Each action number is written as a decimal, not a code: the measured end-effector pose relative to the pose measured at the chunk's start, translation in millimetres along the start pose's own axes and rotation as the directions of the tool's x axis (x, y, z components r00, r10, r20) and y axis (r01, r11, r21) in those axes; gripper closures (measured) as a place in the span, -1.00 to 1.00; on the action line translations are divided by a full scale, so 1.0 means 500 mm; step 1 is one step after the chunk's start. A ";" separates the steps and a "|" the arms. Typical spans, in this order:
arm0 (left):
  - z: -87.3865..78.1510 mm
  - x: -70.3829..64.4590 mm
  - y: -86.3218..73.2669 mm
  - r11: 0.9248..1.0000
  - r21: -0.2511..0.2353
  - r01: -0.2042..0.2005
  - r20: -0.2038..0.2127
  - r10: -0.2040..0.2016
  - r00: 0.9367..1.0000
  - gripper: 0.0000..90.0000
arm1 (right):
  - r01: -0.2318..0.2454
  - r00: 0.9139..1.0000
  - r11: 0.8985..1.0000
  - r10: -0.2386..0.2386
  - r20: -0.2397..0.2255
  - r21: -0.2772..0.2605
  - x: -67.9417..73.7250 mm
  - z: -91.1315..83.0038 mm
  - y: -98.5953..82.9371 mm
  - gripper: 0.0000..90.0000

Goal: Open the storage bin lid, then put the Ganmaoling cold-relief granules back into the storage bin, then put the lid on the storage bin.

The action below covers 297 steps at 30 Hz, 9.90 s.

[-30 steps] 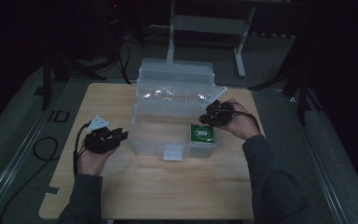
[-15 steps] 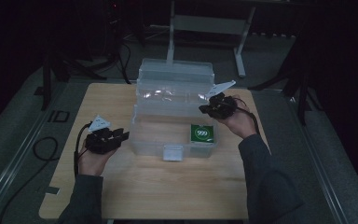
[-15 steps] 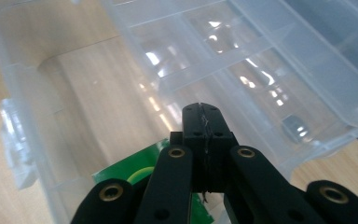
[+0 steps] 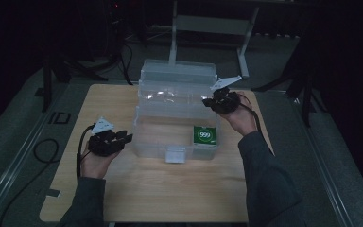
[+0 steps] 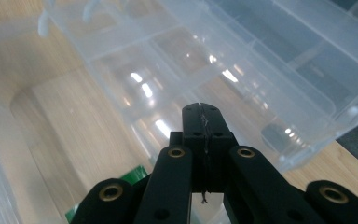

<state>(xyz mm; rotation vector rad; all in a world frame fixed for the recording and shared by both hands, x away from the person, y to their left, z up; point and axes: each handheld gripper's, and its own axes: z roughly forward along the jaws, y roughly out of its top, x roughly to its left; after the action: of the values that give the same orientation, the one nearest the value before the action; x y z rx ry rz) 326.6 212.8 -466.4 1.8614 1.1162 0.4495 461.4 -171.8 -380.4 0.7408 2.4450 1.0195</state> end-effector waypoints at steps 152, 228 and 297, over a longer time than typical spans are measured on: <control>0.191 -0.148 -0.062 0.965 0.089 -0.246 0.241 0.218 0.946 1.00 | 0.047 0.995 0.999 -0.047 -0.091 -0.009 -0.017 0.152 0.125 0.42; 0.203 -0.170 -0.069 0.954 0.087 -0.286 0.238 0.259 0.936 1.00 | 0.274 0.940 0.962 -0.271 -0.205 -0.015 0.059 0.059 0.102 0.86; 0.193 -0.199 -0.080 0.922 0.078 -0.380 0.101 0.372 0.923 1.00 | 0.377 0.905 0.925 -0.378 -0.193 -0.048 0.157 0.019 0.025 0.87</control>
<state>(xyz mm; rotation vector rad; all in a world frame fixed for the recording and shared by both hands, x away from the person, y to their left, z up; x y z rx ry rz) 318.8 88.2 -538.7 2.1697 0.7313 0.5349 408.6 -112.0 -388.8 0.1479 2.6075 0.9855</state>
